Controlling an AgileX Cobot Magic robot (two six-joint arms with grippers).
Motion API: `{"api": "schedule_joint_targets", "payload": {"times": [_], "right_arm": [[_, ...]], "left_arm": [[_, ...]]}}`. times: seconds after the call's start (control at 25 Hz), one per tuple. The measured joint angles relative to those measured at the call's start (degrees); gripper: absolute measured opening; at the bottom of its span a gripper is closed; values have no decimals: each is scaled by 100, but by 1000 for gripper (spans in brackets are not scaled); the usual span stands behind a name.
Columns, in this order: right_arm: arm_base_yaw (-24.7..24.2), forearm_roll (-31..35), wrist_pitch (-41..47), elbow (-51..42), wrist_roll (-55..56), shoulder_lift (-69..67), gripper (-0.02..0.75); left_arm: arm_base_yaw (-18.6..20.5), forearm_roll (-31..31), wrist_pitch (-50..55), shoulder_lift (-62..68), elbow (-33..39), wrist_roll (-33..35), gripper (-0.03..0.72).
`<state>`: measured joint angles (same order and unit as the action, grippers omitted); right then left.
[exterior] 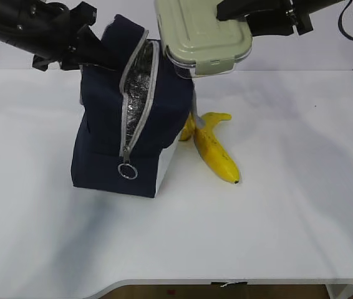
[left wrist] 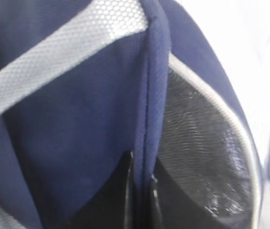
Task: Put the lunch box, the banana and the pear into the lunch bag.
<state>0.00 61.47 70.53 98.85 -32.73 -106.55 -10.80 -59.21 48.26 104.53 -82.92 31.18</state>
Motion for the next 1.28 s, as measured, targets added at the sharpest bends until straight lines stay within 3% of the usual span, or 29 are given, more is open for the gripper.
{"api": "schedule_joint_targets", "payload": {"times": [0.44, 0.68, 1.28], "right_arm": [[59, 332, -53, 0, -100, 0, 349], [343, 311, -36, 0, -229, 0, 349], [343, 19, -15, 0, -267, -178, 349]], "left_arm": [[0, -682, 60, 9, 0, 503, 3], [0, -923, 73, 9, 0, 625, 3], [0, -1325, 263, 9, 0, 854, 2]]}}
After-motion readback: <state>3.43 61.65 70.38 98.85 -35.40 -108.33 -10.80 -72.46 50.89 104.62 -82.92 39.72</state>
